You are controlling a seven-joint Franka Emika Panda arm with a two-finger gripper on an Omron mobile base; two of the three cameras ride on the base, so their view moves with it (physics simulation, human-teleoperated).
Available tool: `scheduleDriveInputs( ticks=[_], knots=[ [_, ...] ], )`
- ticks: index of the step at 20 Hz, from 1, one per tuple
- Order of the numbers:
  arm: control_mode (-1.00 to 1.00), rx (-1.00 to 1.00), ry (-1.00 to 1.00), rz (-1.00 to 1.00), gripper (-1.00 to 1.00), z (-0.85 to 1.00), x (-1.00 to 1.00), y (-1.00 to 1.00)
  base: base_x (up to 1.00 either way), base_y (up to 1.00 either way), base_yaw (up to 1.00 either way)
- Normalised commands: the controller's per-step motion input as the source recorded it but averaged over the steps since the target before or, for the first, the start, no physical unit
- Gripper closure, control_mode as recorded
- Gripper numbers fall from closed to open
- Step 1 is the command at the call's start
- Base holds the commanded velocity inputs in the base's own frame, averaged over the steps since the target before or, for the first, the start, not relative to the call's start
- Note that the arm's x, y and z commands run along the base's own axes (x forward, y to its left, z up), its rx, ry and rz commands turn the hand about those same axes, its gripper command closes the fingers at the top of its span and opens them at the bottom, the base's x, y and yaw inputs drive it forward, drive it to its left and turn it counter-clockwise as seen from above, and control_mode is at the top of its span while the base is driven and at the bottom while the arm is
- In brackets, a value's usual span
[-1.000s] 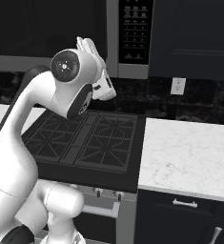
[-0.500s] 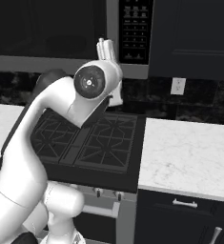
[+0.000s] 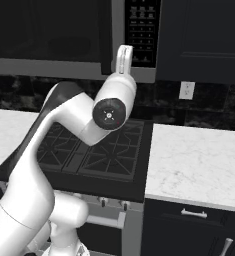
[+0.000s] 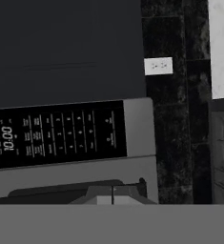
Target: Open the microwave, place the bowl with waffle inside the microwave, then close the microwave door and turn it on.
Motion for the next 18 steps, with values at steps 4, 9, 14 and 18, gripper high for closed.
scheduleDriveInputs(
  ticks=[4, 9, 14, 18],
  knots=[
    [-1.0, 0.08, -0.07, 0.0, 1.0, 0.12, 0.0, 0.0, 0.0, 0.0, 0.0],
    [-1.0, 0.0, 0.0, 0.0, 1.0, 0.0, 0.0, 0.0, 0.0, 0.0, 0.0],
    [-1.0, 0.0, 0.0, 0.0, 1.0, 0.0, 0.0, 0.0, 0.0, 0.0, 0.0],
    [-1.0, 0.0, 0.0, 0.0, 1.0, 0.0, 0.0, 0.0, 0.0, 0.0, 0.0]
  ],
)
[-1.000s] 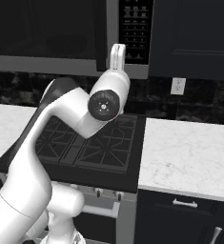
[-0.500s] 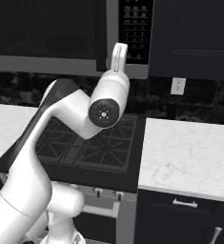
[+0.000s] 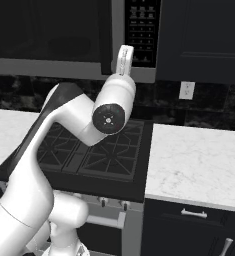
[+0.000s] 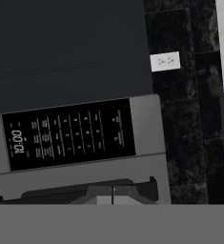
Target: Open the microwave, place the bowl with waffle inside the microwave, then close the microwave door and turn it on.
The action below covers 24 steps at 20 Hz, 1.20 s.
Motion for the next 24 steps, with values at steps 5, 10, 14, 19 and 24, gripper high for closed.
scheduleDriveInputs(
  ticks=[5, 10, 14, 19, 24],
  knots=[
    [-1.0, 0.0, 0.0, 0.0, 1.0, 0.0, 0.03, 0.0, 0.0, 0.0, 0.0],
    [-1.0, 0.0, 0.0, 0.0, 1.0, 0.0, 0.12, 0.0, 0.0, 0.0, 0.0],
    [-1.0, 0.0, 0.0, 0.0, 1.0, 0.0, 0.01, 0.0, 0.0, 0.0, 0.0],
    [-1.0, 0.0, 0.0, 0.0, 1.0, 0.0, 0.09, 0.0, 0.0, 0.0, 0.0],
    [-1.0, 0.0, 0.0, 0.0, 1.0, 0.0, 0.15, 0.0, 0.0, 0.0, 0.0]
  ],
)
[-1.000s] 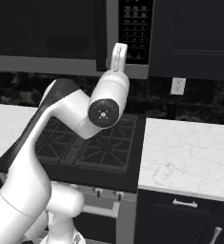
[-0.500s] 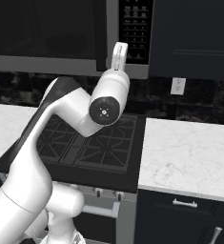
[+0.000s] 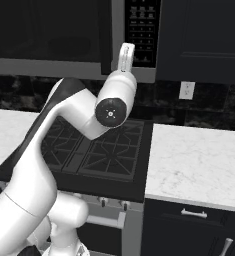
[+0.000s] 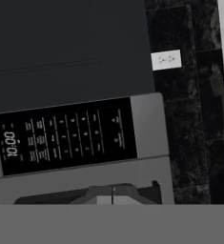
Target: Open the microwave, place the bowl with waffle inside the microwave, then close the microwave door and turn it on.
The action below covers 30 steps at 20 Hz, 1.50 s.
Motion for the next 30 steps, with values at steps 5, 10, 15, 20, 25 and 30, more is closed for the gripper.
scheduleDriveInputs(
  ticks=[5, 10, 15, 20, 25, 30],
  knots=[
    [-1.0, 0.0, 0.0, 0.0, 1.0, 0.0, 0.14, 0.0, 0.0, 0.0, 0.0],
    [-1.0, 0.0, 0.01, 0.0, 1.0, 0.0, 0.22, 0.05, 0.0, 0.0, 0.0],
    [-1.0, 0.0, 0.09, 0.0, 1.0, 0.0, 0.44, 0.18, 0.0, 0.0, 0.0],
    [-1.0, 0.0, 0.0, 0.0, 1.0, 0.0, 0.31, -0.06, 0.0, 0.0, 0.0],
    [-1.0, 0.02, 0.0, 0.0, 1.0, 0.0, 0.16, -0.17, 0.0, 0.0, 0.0],
    [-1.0, 0.0, 0.0, 0.0, 1.0, 0.0, 0.0, 0.0, 0.0, 0.0, 0.0]
  ],
)
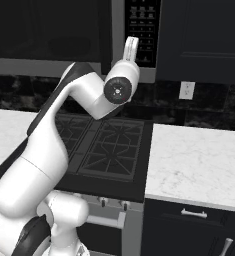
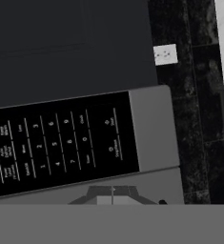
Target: Open the microwave, place the bowl with waffle inside the microwave, then close the microwave door and turn it on.
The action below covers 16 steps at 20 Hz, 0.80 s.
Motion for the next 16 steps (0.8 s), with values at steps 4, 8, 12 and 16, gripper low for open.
scheduleDriveInputs(
  ticks=[4, 8, 12, 16],
  knots=[
    [-1.0, 0.0, 0.0, 0.0, 1.0, 0.0, 0.0, 0.0, 0.0, 0.0, 0.0],
    [-1.0, 0.0, 0.0, 0.0, 1.0, 0.0, 0.0, 0.0, 0.0, 0.0, 0.0],
    [-1.0, 0.0, 0.0, 0.0, 1.0, 0.0, 0.0, -0.17, 0.0, 0.0, 0.0],
    [-1.0, 0.0, 0.0, 0.0, 1.0, 0.0, 0.0, -0.04, 0.0, 0.0, 0.0]
  ],
)
